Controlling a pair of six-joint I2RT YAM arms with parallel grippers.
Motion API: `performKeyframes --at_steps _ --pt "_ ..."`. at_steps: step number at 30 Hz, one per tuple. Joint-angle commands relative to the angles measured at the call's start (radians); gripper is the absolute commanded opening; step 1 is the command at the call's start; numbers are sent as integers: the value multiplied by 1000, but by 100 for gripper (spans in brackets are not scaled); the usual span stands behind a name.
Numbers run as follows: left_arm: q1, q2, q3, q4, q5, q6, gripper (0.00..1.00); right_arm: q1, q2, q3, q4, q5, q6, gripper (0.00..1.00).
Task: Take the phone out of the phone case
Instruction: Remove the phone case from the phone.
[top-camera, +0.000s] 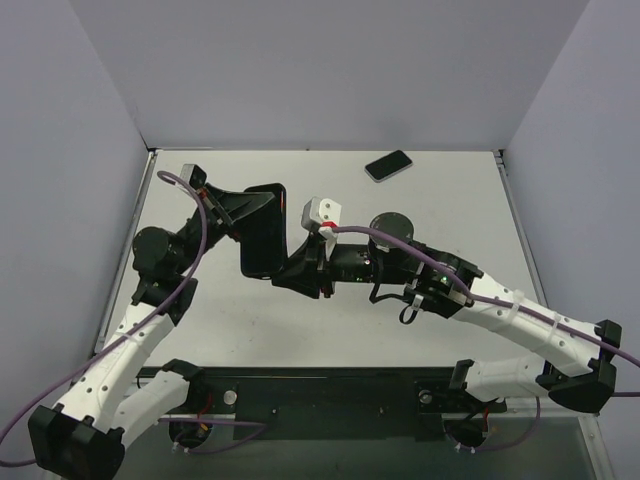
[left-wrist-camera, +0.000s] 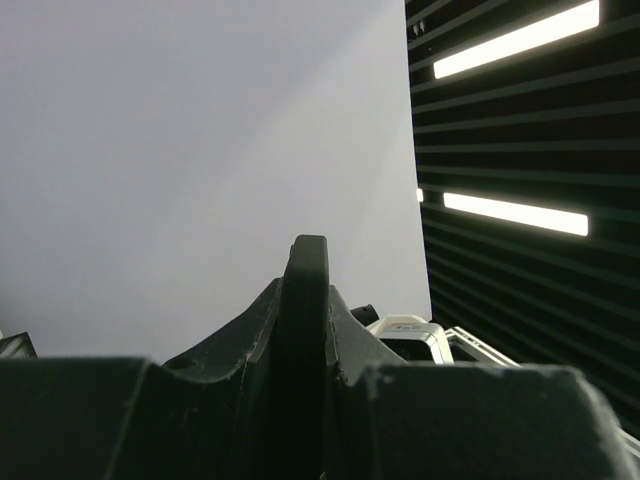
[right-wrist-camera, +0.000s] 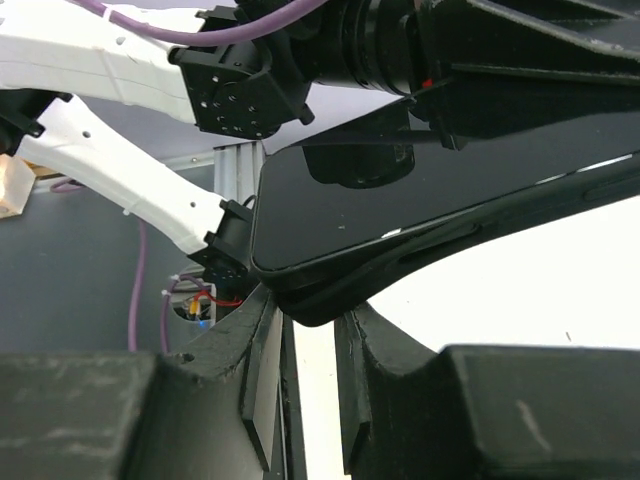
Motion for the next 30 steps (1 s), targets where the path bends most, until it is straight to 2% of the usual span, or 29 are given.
performKeyframes --at_steps 1,4,5,7,10,12,14,15,17,18,19,22,24,26,28,29,30 --pt "-20 -26 96 149 101 -240 0 -81 77 1 14 253 -81 0" --pt "-20 -26 85 187 99 -242 0 -90 82 -45 92 351 17 0" --pt "-20 -24 80 197 100 -245 0 -92 82 -53 106 467 77 0" --pt "-23 -18 68 233 83 -248 0 -84 84 -65 71 669 161 0" --pt "-27 -6 62 269 80 -225 0 -67 88 -70 -69 978 316 0" --pt "-40 3 47 289 71 -223 0 -29 88 -70 -124 1139 334 0" --pt "-54 16 31 309 54 -225 0 17 96 -75 -144 1218 302 0" --pt "-60 19 30 310 51 -217 0 29 99 -82 -139 1212 285 0" --pt "-60 20 20 303 46 -182 0 16 84 -85 -153 1076 277 0" --pt "-58 17 17 268 40 -164 0 -1 62 -84 -171 928 285 1" --pt "-57 8 14 251 30 -118 0 -3 50 -87 -184 860 288 5" --pt "-49 -3 10 136 10 3 0 -1 -51 -137 -216 682 375 38" --pt "-41 -13 13 53 -10 106 0 -6 -132 -194 -220 614 456 45" --pt "-35 -24 13 -24 -33 220 0 -13 -209 -249 -208 554 545 48" --pt "-35 -27 13 -64 -66 272 0 -27 -281 -283 -196 514 655 49" --pt "-35 -24 11 -72 -70 283 0 -30 -316 -318 -129 488 706 49" --pt "-35 -23 11 -73 -73 301 0 -36 -333 -334 -78 395 740 49"
